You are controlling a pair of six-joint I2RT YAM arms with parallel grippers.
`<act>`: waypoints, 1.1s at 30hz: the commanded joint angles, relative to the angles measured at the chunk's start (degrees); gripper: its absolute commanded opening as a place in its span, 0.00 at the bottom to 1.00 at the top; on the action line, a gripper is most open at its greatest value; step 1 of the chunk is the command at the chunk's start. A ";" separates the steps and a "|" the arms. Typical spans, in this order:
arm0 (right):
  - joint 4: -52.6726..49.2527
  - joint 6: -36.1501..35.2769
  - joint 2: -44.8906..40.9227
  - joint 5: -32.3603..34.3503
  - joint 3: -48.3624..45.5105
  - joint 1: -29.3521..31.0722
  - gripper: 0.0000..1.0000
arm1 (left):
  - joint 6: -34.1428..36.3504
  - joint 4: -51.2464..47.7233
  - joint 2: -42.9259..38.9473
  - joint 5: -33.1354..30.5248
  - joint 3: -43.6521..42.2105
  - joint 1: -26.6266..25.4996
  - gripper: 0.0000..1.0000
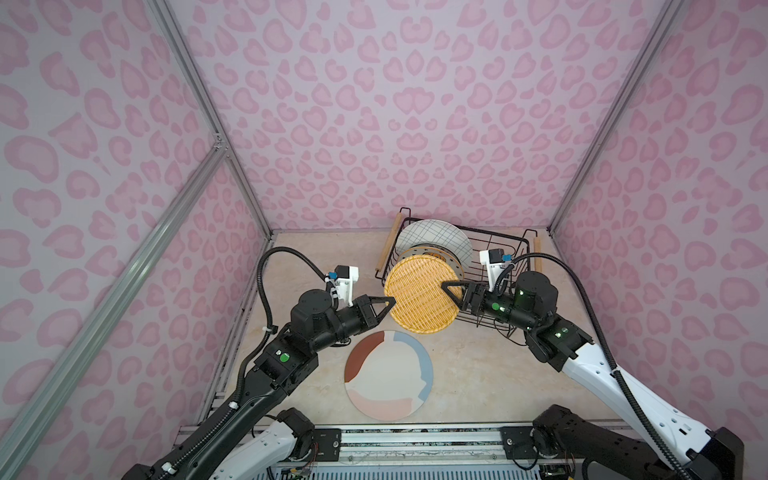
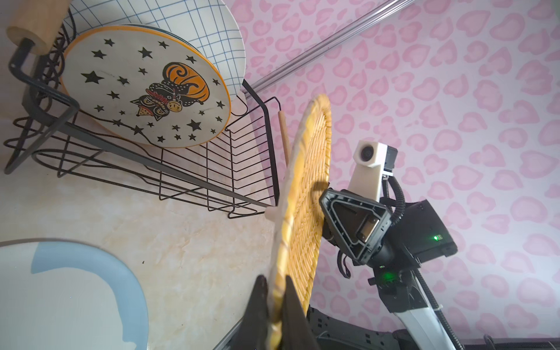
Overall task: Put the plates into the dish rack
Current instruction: 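Lift the wicker plate upright with the left gripper toward the right gripper, then grasp the wicker plate's rim with the right gripper while left gripper holds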
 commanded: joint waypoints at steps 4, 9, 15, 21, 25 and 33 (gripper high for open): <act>10.58 7.06 -0.01 -6.79 -1.80 -0.08 0.57 | -2.20 7.94 -0.29 5.54 -2.76 3.89 0.04; 12.13 9.23 0.30 -7.92 -1.81 -0.07 0.48 | -3.00 11.42 0.54 8.15 -4.49 5.36 0.04; 13.50 10.91 1.27 -7.25 -2.11 -0.18 0.44 | -3.22 12.46 0.39 9.40 -5.06 6.26 0.04; 15.05 12.64 1.99 -7.55 -2.15 -0.18 0.30 | -2.70 11.87 -0.78 9.23 -5.74 7.23 0.04; 15.95 13.66 2.23 -7.45 -2.50 -0.16 0.18 | -1.89 10.66 -1.08 8.65 -5.83 7.39 0.04; 15.17 13.44 2.60 -7.06 -1.37 0.38 0.00 | -0.45 9.54 -1.29 8.04 -6.63 7.41 0.04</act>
